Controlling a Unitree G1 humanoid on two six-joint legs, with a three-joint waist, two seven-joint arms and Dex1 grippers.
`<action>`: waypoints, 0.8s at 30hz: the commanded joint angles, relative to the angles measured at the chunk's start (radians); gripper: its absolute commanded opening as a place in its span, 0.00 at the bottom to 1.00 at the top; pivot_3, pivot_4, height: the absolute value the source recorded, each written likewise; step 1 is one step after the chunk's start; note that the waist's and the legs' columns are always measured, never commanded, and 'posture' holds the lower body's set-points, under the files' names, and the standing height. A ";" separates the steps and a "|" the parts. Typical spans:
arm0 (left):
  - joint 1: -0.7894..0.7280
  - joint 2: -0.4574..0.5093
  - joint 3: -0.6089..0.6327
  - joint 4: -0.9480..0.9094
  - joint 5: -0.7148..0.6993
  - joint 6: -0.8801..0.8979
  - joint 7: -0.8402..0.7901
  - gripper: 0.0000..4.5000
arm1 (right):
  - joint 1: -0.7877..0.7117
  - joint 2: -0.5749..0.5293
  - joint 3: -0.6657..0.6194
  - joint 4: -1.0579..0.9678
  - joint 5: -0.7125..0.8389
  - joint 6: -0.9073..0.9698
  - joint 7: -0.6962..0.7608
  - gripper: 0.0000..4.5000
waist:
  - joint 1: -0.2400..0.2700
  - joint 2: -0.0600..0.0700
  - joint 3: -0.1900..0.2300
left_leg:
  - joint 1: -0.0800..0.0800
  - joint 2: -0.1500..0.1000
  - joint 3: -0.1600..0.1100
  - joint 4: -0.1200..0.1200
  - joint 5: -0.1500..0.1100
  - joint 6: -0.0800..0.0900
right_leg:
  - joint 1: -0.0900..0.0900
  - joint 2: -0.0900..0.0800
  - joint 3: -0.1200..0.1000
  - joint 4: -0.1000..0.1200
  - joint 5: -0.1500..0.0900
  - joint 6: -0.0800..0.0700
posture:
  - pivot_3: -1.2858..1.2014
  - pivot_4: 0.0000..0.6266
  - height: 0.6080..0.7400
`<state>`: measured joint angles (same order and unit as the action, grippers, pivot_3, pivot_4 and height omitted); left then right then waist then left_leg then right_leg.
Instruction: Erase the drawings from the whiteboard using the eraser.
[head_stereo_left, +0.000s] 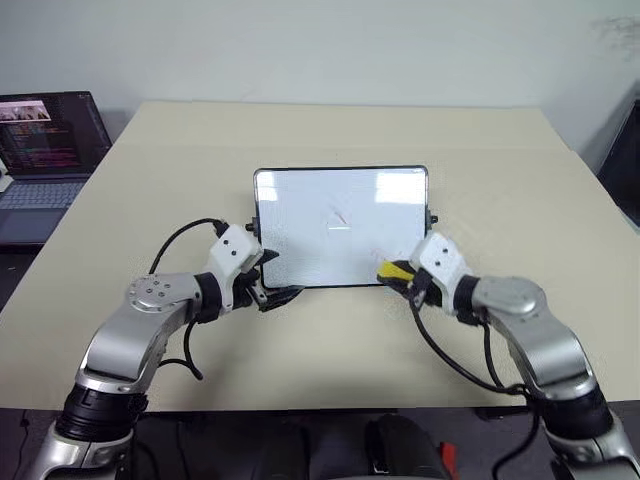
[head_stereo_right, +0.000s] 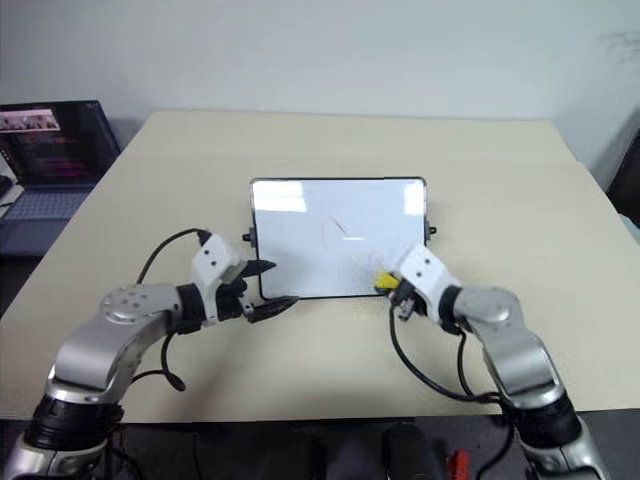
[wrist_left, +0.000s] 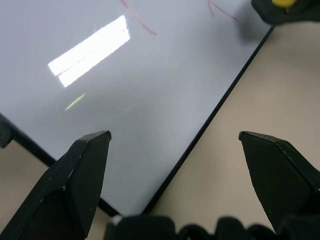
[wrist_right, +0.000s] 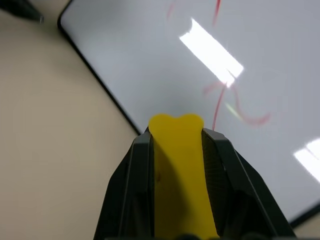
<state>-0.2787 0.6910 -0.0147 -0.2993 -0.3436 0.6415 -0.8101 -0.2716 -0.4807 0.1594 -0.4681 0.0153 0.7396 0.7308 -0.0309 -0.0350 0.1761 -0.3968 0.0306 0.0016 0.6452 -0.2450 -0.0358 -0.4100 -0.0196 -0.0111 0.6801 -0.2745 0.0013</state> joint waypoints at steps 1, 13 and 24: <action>-0.023 -0.024 0.014 0.008 -0.015 -0.050 -0.006 1.00 | 0.036 0.017 -0.060 -0.069 0.042 -0.010 -0.042 0.22 | 0.000 0.000 0.000 | 0.000 0.000 0.000 0.000 0.000 0.000 | 0.000 0.000 0.000 0.000 -0.002 0.004 | 0.52 0.24 1.00; 0.005 -0.075 0.087 0.004 -0.071 -0.032 0.040 1.00 | 0.133 0.135 -0.135 -0.115 0.179 -0.072 -0.143 0.22 | 0.003 0.000 0.000 | 0.000 0.000 0.000 0.000 0.000 0.000 | 0.001 0.001 0.000 0.000 -0.002 0.004 | 0.52 0.24 1.00; 0.003 -0.103 0.090 0.018 -0.081 -0.027 0.092 1.00 | -0.095 0.094 0.114 0.051 -0.105 -0.368 -0.229 0.22 | 0.000 0.000 0.000 | 0.002 -0.001 0.000 0.000 0.000 0.000 | 0.001 0.001 0.000 0.000 -0.002 0.004 | 0.52 0.24 1.00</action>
<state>-0.2567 0.5873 0.0646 -0.2643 -0.4162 0.6213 -0.7264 -0.3400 -0.3941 0.2372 -0.4399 -0.0389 0.4235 0.5229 -0.0312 -0.0354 0.1759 -0.3944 0.0295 0.0016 0.6453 -0.2449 -0.0359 -0.4085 -0.0183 -0.0110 0.6804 -0.2768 0.0056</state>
